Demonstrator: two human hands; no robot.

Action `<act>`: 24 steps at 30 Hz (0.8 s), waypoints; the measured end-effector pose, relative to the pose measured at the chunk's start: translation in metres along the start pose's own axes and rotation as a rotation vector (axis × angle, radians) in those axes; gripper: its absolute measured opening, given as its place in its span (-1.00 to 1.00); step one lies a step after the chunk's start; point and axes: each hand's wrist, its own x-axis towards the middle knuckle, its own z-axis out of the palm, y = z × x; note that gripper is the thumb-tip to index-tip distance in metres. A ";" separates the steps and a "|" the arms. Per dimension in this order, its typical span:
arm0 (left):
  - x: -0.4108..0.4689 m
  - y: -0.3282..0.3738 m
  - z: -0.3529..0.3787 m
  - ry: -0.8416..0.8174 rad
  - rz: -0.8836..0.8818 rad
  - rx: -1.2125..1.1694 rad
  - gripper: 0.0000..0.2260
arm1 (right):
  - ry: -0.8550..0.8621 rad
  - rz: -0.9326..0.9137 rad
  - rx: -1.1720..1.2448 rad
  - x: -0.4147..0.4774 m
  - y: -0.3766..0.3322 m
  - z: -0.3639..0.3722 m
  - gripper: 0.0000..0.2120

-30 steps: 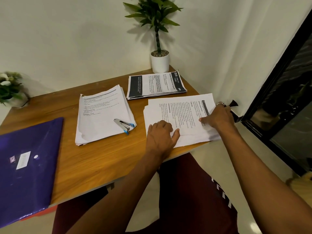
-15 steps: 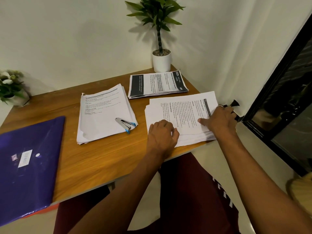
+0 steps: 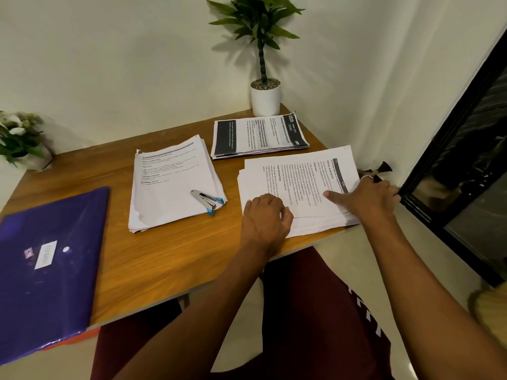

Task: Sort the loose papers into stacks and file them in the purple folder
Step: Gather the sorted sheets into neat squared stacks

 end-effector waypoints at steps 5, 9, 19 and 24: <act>-0.004 0.000 -0.002 -0.008 0.002 -0.001 -0.70 | -0.015 -0.064 0.054 0.004 0.002 -0.001 -0.09; -0.011 -0.004 -0.006 0.002 0.024 -0.010 -0.69 | -0.094 -0.088 0.097 0.015 0.000 -0.003 -0.06; -0.013 -0.014 -0.001 0.007 -0.126 -0.012 -0.41 | -0.060 -0.152 0.062 0.008 -0.008 0.003 -0.08; -0.016 -0.014 -0.003 -0.154 -0.041 0.102 -0.17 | -0.033 -0.154 0.002 -0.002 -0.015 0.008 0.00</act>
